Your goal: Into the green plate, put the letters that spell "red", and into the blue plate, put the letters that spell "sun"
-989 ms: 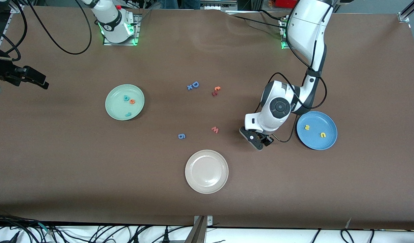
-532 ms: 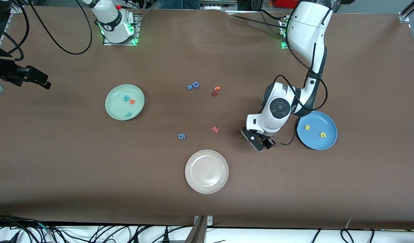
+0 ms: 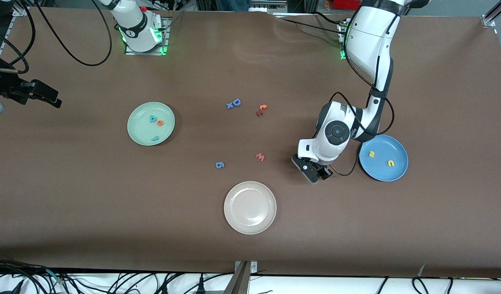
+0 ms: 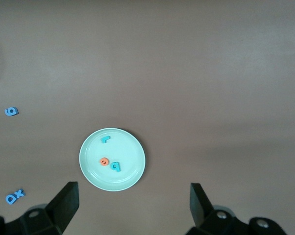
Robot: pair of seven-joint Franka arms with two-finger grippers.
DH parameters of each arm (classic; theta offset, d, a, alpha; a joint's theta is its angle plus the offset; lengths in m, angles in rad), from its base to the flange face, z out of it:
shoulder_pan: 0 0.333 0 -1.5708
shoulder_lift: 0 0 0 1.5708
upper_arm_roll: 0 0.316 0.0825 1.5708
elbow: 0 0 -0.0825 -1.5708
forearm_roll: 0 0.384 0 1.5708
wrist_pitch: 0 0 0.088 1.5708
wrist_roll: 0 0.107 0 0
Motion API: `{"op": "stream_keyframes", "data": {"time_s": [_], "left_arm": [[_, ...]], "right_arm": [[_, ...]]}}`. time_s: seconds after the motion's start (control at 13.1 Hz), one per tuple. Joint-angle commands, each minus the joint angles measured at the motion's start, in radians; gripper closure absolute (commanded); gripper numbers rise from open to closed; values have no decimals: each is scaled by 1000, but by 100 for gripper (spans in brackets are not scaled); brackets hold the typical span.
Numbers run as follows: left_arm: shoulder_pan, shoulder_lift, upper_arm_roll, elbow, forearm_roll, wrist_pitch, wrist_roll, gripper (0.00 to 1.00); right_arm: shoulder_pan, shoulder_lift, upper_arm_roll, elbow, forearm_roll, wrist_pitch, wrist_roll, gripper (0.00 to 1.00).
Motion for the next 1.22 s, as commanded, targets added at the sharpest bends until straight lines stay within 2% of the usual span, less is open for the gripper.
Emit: {"op": "stream_keyframes", "data": {"time_s": [0.0, 0.38, 0.76, 0.99, 1.14], "left_arm": [[-2, 4, 4, -10, 32, 39, 11, 30], [-2, 5, 4, -8, 32, 39, 11, 55], [1, 4, 4, -7, 18, 39, 2, 72], [10, -2, 7, -5, -65, 27, 3, 72], [25, -19, 18, -5, -77, -2, 5, 72]], "right_arm": [[-5, 5, 3, 15, 15, -8, -9, 0], [-5, 5, 3, 15, 15, -8, -9, 0], [-5, 5, 3, 15, 15, -8, -9, 0], [-5, 5, 3, 15, 15, -8, -9, 0], [-5, 5, 3, 15, 15, -9, -9, 0]]}}
